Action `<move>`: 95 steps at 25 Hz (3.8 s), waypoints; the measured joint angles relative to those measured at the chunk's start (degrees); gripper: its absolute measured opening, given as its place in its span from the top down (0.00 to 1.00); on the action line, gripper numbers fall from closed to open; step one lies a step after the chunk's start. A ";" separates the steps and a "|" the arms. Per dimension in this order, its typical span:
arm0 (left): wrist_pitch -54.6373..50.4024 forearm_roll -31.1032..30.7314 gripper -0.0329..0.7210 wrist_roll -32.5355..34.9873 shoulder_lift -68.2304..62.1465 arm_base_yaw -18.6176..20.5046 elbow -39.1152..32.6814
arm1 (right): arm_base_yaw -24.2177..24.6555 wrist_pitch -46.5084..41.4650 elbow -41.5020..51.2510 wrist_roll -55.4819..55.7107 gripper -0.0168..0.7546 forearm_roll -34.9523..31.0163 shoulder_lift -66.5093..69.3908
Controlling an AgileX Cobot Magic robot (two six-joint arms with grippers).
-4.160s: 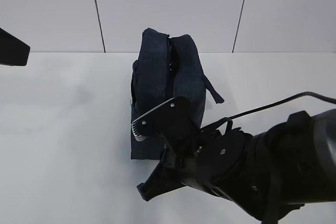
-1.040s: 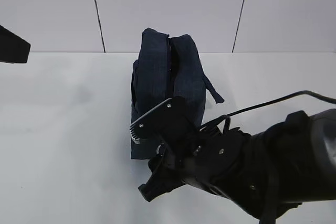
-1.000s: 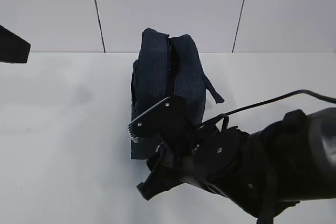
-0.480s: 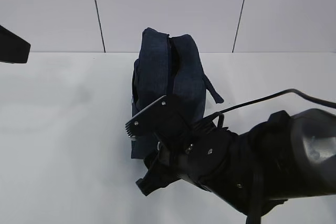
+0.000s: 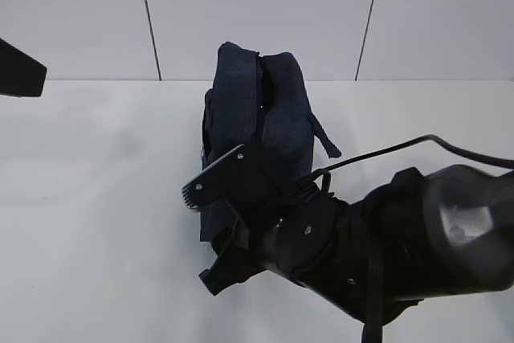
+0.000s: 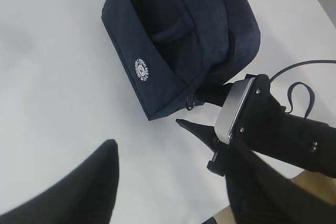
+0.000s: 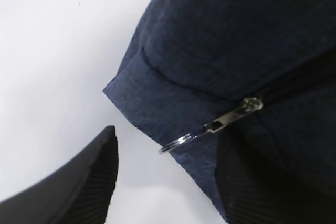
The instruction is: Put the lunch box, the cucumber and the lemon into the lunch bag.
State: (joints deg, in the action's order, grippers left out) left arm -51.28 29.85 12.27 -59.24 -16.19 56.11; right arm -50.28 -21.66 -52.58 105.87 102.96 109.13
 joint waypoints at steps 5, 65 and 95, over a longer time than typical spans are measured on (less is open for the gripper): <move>0.00 0.00 0.36 0.00 0.00 0.00 0.00 | 0.00 -0.50 -0.03 4.32 0.37 0.29 0.00; 0.12 0.00 0.36 0.00 0.00 0.00 0.00 | 0.00 -4.69 -0.13 -39.85 0.95 -39.11 -13.23; 0.40 0.00 0.36 0.00 0.00 0.00 0.00 | -3.57 0.09 -2.01 -84.18 0.95 -59.73 -16.04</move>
State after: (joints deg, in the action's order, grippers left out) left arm -50.88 29.85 12.27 -59.24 -16.19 56.11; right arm -53.85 -21.57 -54.60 21.69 43.23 93.08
